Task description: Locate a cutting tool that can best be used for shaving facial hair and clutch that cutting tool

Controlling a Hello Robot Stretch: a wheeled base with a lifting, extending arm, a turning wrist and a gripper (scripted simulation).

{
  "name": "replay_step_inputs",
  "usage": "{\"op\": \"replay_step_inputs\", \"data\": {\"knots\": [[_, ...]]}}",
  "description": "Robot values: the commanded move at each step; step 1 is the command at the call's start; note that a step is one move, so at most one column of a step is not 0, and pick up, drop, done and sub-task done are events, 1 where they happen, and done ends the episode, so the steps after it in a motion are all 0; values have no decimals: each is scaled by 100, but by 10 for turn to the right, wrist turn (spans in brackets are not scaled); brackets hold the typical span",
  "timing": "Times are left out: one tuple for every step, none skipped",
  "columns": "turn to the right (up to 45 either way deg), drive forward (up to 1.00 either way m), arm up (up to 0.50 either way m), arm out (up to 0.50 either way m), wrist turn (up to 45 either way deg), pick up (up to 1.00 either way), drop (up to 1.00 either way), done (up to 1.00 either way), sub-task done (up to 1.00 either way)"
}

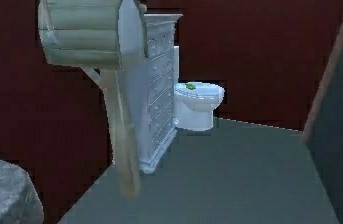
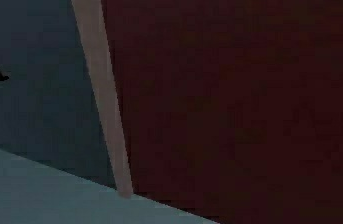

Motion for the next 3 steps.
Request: {"op": "replay_step_inputs", "data": {"knots": [[0, 20, 0, 0, 0, 0, 0, 0, 0], [-450, 0, 0, 0, 0, 0, 0, 0, 0], [-450, 0, 0, 0, 0, 0, 0, 0, 0]]}}
